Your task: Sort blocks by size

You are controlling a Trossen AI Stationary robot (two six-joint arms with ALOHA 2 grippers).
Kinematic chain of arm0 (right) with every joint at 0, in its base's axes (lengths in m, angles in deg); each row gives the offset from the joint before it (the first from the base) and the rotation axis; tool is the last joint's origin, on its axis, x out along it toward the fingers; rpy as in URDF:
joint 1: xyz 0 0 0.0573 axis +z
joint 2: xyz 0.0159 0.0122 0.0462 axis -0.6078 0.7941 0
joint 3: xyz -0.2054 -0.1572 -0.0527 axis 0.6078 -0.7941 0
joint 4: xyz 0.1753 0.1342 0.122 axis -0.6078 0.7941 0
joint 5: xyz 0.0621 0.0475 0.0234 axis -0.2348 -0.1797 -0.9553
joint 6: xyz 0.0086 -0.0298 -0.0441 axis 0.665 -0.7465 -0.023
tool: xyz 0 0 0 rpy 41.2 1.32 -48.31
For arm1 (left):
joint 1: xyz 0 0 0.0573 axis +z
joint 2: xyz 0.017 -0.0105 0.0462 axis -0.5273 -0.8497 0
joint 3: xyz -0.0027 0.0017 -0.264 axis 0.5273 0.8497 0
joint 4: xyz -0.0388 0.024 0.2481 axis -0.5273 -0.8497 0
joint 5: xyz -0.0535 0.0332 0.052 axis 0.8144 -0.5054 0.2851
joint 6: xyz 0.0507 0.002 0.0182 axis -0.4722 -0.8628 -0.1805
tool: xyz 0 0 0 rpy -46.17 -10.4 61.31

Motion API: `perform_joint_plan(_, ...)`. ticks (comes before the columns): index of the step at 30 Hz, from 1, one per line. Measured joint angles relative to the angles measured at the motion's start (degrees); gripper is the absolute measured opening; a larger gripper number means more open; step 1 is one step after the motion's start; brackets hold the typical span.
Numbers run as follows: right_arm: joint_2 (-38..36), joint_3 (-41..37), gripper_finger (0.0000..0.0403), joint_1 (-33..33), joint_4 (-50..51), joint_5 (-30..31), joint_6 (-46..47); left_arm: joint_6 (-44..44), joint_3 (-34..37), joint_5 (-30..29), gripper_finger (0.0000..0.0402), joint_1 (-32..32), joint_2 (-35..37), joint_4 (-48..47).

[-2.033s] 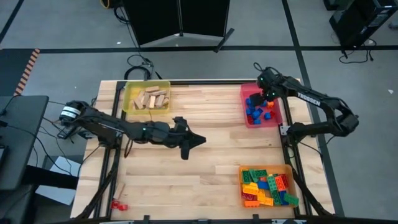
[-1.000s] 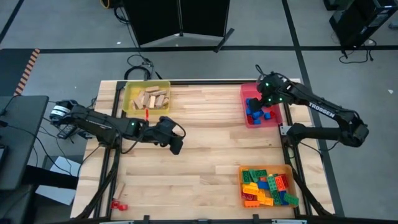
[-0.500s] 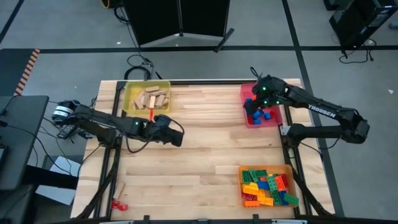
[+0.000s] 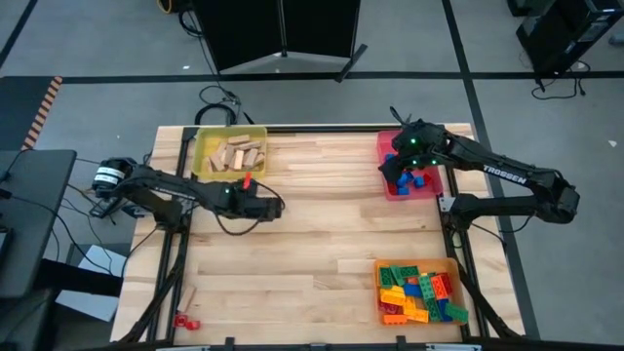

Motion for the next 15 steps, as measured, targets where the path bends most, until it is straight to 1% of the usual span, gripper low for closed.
perform_joint_plan(7,0.0,0.0,0.0301,0.35,0.0,-0.02,-1.47,9.66,0.02,-0.98,0.0272,2.78,-1.0,-10.55)
perform_joint_plan(9,0.0,0.0,0.03,0.35,0.02,-0.02,-1.49,11.4,0.07,-1.01,0.0272,3.85,-1.8,-13.23)
perform_joint_plan(15,0.02,0.0,0.0294,0.37,0.03,-0.07,-1.51,13.15,0.07,-1.19,0.0272,6.99,-5.45,-17.07)
